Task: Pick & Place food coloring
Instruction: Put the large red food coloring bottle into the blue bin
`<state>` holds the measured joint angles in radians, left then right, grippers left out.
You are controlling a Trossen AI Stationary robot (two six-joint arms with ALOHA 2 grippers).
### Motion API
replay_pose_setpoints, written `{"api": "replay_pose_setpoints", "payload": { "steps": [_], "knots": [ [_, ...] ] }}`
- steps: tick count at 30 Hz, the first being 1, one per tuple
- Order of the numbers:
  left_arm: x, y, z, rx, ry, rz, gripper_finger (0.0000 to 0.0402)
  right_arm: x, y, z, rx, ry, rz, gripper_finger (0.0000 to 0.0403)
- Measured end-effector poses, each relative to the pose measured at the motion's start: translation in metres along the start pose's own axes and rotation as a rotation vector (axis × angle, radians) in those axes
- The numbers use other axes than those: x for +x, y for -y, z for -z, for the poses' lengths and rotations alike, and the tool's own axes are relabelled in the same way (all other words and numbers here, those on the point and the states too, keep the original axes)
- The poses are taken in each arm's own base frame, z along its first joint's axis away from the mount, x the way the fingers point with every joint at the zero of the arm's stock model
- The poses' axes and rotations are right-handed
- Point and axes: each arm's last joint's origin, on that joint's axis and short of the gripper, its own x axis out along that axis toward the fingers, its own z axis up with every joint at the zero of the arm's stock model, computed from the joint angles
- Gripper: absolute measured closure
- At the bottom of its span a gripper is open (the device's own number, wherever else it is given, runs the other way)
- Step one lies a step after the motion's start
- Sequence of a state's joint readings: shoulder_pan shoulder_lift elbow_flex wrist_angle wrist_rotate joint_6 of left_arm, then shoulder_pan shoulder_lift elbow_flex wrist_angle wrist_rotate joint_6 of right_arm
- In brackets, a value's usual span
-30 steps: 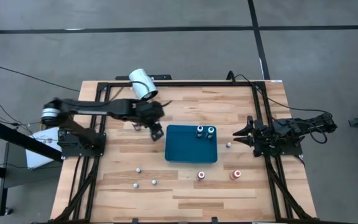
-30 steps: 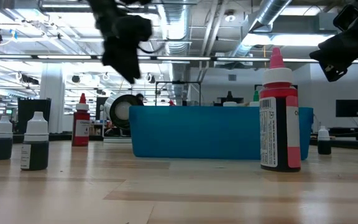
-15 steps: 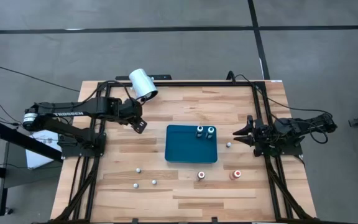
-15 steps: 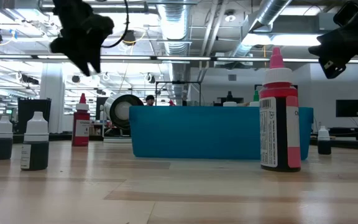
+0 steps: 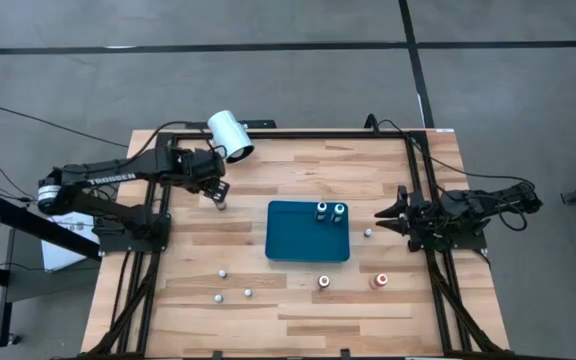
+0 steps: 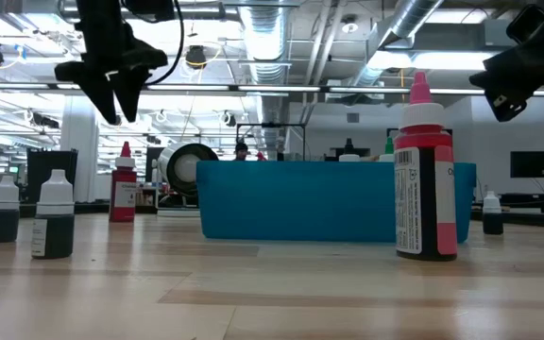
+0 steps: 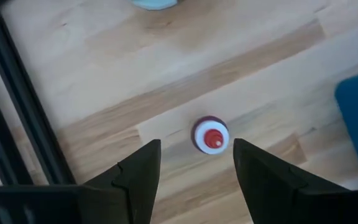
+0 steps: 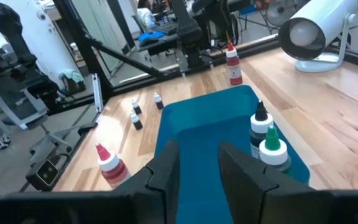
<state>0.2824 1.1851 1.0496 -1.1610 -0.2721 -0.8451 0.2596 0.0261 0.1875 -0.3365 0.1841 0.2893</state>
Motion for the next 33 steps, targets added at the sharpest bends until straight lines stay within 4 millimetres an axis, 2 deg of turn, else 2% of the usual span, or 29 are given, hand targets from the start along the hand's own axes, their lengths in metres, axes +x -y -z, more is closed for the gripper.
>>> {"api": "replay_pose_setpoints", "payload": {
  "steps": [5, 21, 33],
  "knots": [
    [0.006, -0.002, -0.005, -0.025, -0.035, 0.015, 0.0207, 0.000, 0.000, 0.000, 0.000, 0.001, 0.000, 0.0305],
    [0.056, 0.020, -0.009, 0.046, -0.167, -0.125, 0.0207, 0.000, 0.000, 0.000, -0.001, 0.001, 0.000, 0.0305],
    [0.067, 0.027, -0.011, 0.061, -0.185, -0.091, 0.0207, 0.000, 0.000, 0.000, 0.000, 0.001, 0.000, 0.0305]
  ]
}}
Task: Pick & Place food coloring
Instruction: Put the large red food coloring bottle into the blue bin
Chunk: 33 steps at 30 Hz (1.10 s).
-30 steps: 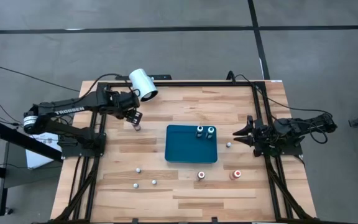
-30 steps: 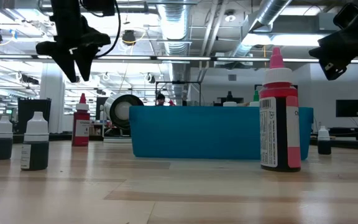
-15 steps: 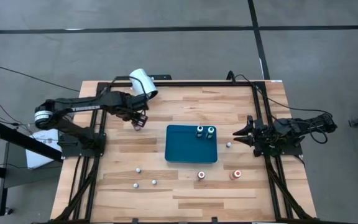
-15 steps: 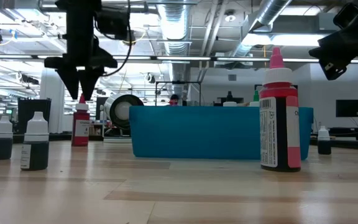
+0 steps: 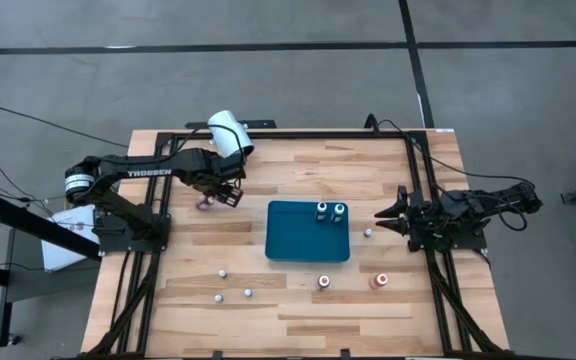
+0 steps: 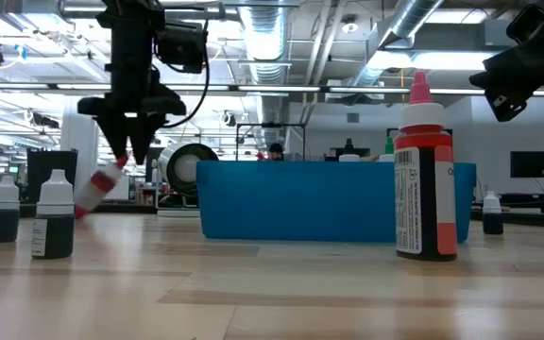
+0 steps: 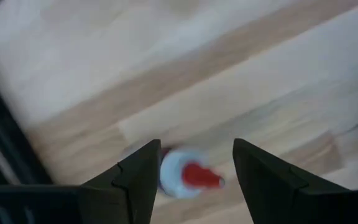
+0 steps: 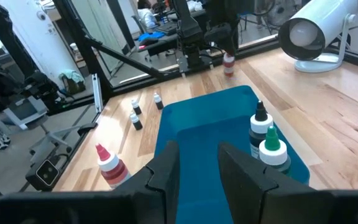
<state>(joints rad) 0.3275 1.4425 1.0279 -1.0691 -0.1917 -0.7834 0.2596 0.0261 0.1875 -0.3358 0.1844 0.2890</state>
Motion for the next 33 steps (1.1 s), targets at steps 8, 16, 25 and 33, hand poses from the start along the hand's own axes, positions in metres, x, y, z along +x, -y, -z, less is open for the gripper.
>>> {"api": "replay_pose_setpoints", "payload": {
  "steps": [8, 16, 25, 33],
  "knots": [
    [0.000, -0.001, 0.001, 0.004, -0.007, -0.013, 0.0207, 0.000, 0.000, 0.000, 0.000, 0.000, 0.000, 0.0305],
    [-0.003, -0.011, 0.016, 0.283, -0.160, -0.101, 0.0207, 0.000, 0.000, 0.000, 0.001, 0.000, 0.000, 0.0305],
    [-0.007, -0.004, 0.029, 0.707, -0.230, -0.056, 0.0207, 0.000, 0.000, 0.000, 0.001, 0.002, -0.001, 0.0305],
    [-0.009, 0.004, 0.038, 0.958, -0.244, 0.008, 0.0207, 0.000, 0.000, -0.002, 0.004, 0.016, -0.004, 0.0305]
  ]
}}
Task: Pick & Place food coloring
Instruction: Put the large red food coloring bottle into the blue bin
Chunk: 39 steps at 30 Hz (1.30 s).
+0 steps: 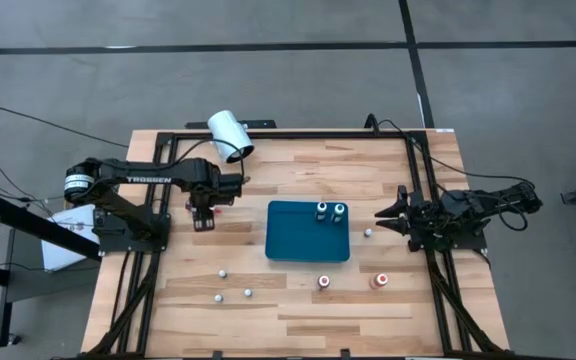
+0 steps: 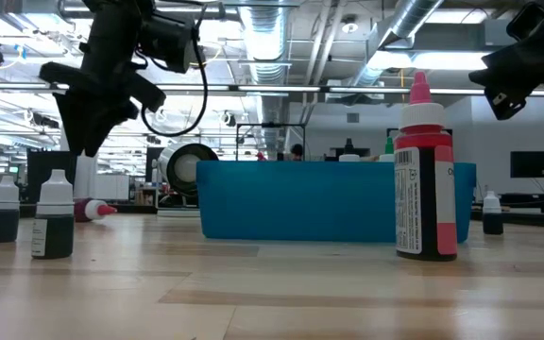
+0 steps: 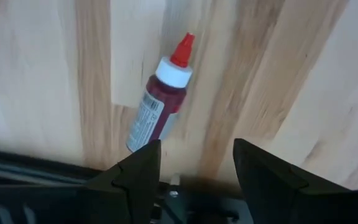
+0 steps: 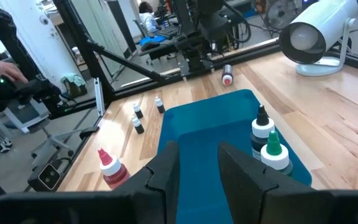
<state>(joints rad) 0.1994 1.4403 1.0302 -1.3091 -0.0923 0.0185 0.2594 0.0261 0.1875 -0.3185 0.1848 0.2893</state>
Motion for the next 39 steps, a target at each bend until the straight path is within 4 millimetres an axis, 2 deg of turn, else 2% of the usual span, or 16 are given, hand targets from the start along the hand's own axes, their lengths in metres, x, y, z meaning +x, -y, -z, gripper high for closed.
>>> {"api": "replay_pose_setpoints", "payload": {
  "steps": [5, 11, 17, 27, 39],
  "knots": [
    [0.003, 0.003, -0.002, 0.119, 0.020, -0.003, 0.0207, 0.000, 0.000, -0.001, 0.001, 0.005, -0.002, 0.0305],
    [0.030, 0.006, 0.006, 0.222, -0.031, -0.005, 0.0207, 0.000, 0.000, -0.001, 0.001, 0.005, -0.002, 0.0305],
    [0.051, 0.003, 0.010, 0.196, -0.039, -0.018, 0.0207, 0.000, 0.000, -0.001, 0.001, 0.005, -0.002, 0.0305],
    [0.049, 0.002, 0.005, 0.153, 0.002, -0.056, 0.0207, 0.000, 0.000, -0.001, 0.001, 0.006, -0.002, 0.0305],
    [0.053, -0.001, -0.003, 0.309, 0.080, -0.119, 0.0207, 0.000, 0.000, -0.001, 0.001, 0.006, -0.002, 0.0305]
  ]
}}
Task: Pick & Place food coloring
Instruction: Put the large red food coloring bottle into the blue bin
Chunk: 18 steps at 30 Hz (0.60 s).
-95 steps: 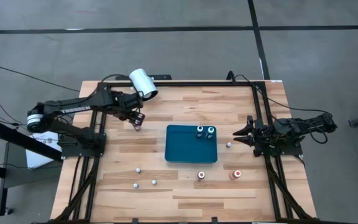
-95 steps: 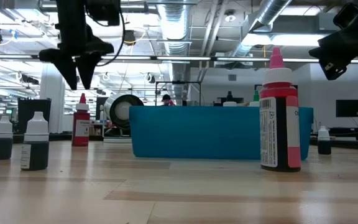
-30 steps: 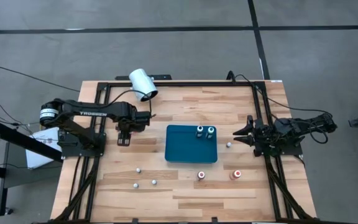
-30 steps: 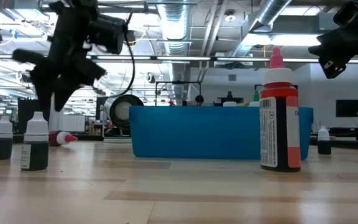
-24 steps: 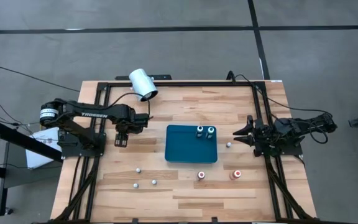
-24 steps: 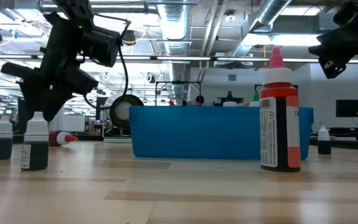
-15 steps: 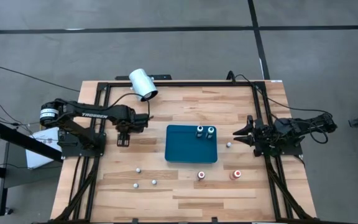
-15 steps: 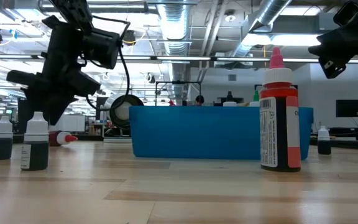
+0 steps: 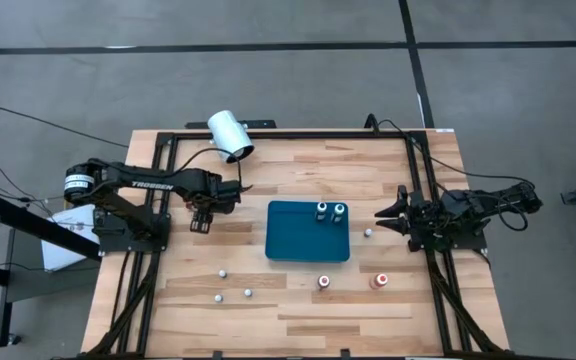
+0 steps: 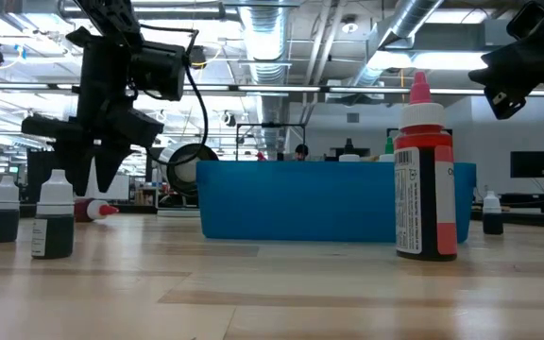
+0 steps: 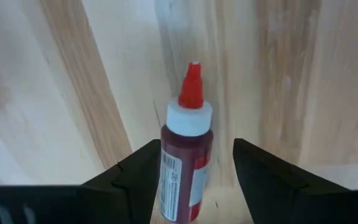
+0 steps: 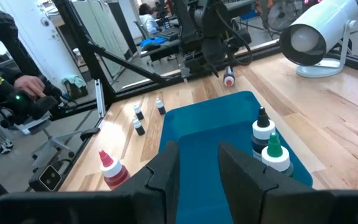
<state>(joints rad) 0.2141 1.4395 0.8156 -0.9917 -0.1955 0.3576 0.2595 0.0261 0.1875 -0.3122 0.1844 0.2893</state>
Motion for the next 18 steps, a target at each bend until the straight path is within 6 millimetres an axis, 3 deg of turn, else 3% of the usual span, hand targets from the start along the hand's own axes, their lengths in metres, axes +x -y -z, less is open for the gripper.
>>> {"api": "replay_pose_setpoints", "payload": {
  "steps": [18],
  "knots": [
    [0.0033, -0.0088, -0.0029, 0.004, 0.087, 0.050, 0.0207, 0.0000, 0.0000, 0.0000, 0.000, 0.000, 0.000, 0.0305]
  ]
}}
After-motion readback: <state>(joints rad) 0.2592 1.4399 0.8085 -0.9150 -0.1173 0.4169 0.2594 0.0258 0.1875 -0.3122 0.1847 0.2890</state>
